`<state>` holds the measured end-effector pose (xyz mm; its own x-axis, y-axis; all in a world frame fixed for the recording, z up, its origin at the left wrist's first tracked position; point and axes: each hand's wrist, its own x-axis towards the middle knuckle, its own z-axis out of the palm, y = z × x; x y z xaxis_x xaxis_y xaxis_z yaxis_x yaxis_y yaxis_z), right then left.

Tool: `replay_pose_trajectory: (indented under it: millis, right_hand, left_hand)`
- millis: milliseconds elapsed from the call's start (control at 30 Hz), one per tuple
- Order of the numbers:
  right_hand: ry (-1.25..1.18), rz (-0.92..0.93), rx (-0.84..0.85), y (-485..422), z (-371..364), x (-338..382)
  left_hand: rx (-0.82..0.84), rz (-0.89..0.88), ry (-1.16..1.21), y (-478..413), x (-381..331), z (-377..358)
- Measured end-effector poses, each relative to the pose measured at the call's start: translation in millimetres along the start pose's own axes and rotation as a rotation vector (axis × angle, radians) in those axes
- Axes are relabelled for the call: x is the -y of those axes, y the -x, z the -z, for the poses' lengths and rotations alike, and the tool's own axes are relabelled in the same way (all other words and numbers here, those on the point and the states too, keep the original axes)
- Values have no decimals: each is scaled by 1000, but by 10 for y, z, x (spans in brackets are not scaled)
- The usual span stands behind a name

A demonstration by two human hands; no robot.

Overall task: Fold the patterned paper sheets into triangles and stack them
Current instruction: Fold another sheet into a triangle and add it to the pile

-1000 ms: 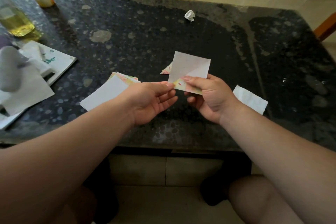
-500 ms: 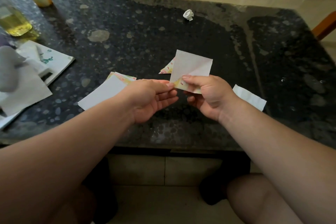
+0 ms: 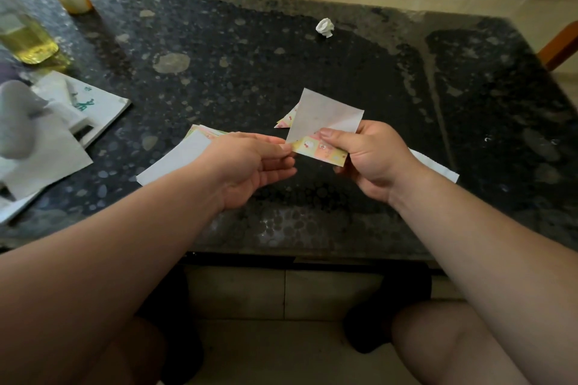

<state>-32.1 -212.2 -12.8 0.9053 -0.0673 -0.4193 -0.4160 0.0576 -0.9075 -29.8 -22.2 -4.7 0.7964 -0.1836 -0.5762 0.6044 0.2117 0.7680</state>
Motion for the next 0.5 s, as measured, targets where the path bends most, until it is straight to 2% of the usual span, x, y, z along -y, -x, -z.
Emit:
replay_pose_trajectory:
  millis: [233,500]
  right_hand:
    - [146,-4,-15,-10,-4,-14]
    - [96,-66,57,-18,39,-57]
  left_hand:
    - [-10,23,-63,16,-3,47]
    - [77,-3,24,11,13,96]
